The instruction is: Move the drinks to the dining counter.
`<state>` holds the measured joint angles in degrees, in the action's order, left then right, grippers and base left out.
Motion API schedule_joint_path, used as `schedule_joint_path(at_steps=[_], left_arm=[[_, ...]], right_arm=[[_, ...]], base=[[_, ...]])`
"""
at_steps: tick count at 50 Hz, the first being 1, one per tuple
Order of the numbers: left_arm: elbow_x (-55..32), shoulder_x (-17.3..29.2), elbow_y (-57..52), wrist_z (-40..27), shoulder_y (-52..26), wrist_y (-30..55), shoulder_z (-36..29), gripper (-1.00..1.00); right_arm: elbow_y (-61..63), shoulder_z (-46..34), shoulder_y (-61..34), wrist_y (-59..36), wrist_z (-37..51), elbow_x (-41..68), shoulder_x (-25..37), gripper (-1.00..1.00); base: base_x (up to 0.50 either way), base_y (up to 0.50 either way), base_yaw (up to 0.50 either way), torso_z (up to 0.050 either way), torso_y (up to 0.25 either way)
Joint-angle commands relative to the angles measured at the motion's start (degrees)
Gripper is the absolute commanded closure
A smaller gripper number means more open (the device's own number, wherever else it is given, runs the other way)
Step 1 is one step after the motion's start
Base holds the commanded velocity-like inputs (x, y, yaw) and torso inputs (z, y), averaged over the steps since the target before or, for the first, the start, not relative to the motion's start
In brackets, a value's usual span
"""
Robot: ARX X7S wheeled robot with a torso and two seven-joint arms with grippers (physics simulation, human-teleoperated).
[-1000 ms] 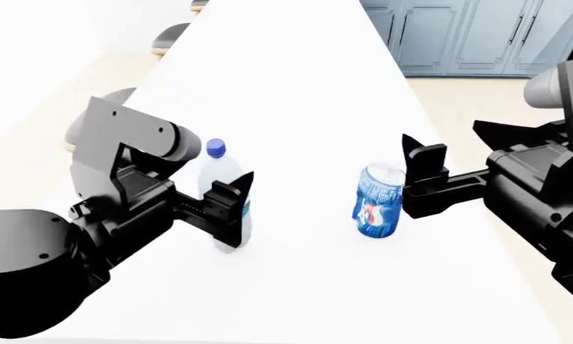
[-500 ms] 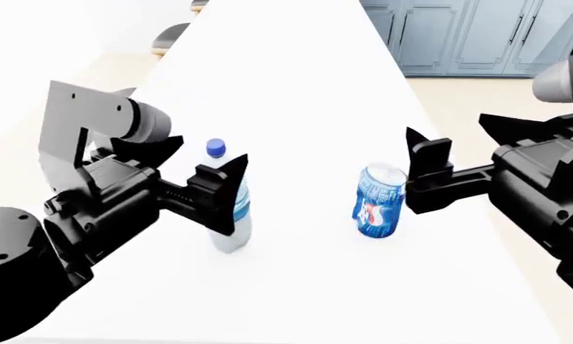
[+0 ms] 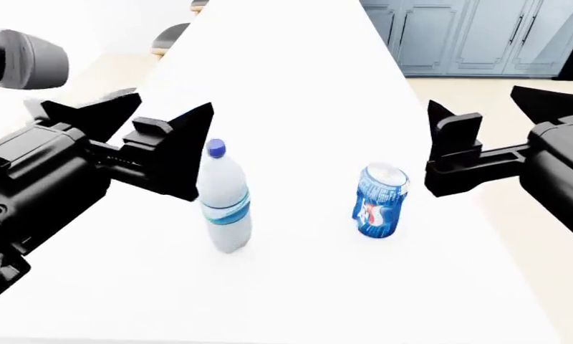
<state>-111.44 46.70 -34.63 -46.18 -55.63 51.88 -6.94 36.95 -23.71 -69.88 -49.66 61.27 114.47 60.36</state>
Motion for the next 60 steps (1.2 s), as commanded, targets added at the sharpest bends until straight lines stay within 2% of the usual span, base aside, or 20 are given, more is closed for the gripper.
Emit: schedule_joint_path(at_steps=[1,7,23,32,37,46,52,55,60], left_arm=[[-5.6,3.5,-1.9,-5.4,-3.7,-4.2,4.2,-1.0],[-5.6,5.8,-4.5,-8.9,-4.9,-4.8,5.2,-1.0],[-14.8,12.5,-8.9,-13.5,-7.2,-8.3,10.2,-1.0],[-20.3,16.6,-9.9,-15.2,-10.5,-10.1,12.1,-1.0],[-24.5,19.7,-9.7,-16.4,-15.6,-11.2,11.4,-1.0],[-34.3,28.1,-9.0,-17.8,-22.5,-12.7,14.8,-1.0],[-39.5,32.6,-7.0,-18.3,-23.9,-11.5,19.7,-1.0],[-41.8,33.4,-6.1,-19.5,-23.8,-10.3,22.6,-1.0],[-44.9,34.6,-4.4,-21.1,-24.4,-8.5,26.1,-1.0]], right_arm=[[1.8,0.5,-6.1,-0.1,4.9,6.0,1.8,-1.0],[3.7,1.1,-8.6,0.3,7.3,9.2,3.4,-1.0],[7.4,1.5,-20.7,1.3,15.0,22.4,7.6,-1.0],[7.7,-0.9,-33.5,0.9,22.3,32.8,7.7,-1.0],[6.2,-4.0,-43.6,0.2,27.2,39.3,6.4,-1.0],[4.2,-15.9,-64.3,2.0,28.5,46.4,7.7,-1.0],[1.0,-12.3,-65.1,-2.5,28.7,46.8,6.4,-1.0],[1.0,-11.3,-65.1,-3.6,28.7,47.1,6.3,-1.0],[0.0,-9.2,-65.1,-8.0,28.7,44.9,9.3,-1.0]], base=[[0.0,0.0,0.0,0.0,0.0],[0.0,0.0,0.0,0.0,0.0],[0.0,0.0,0.0,0.0,0.0],[0.0,0.0,0.0,0.0,0.0],[0.0,0.0,0.0,0.0,0.0],[0.0,0.0,0.0,0.0,0.0],[0.0,0.0,0.0,0.0,0.0],[0.0,0.0,0.0,0.0,0.0],[0.0,0.0,0.0,0.0,0.0]])
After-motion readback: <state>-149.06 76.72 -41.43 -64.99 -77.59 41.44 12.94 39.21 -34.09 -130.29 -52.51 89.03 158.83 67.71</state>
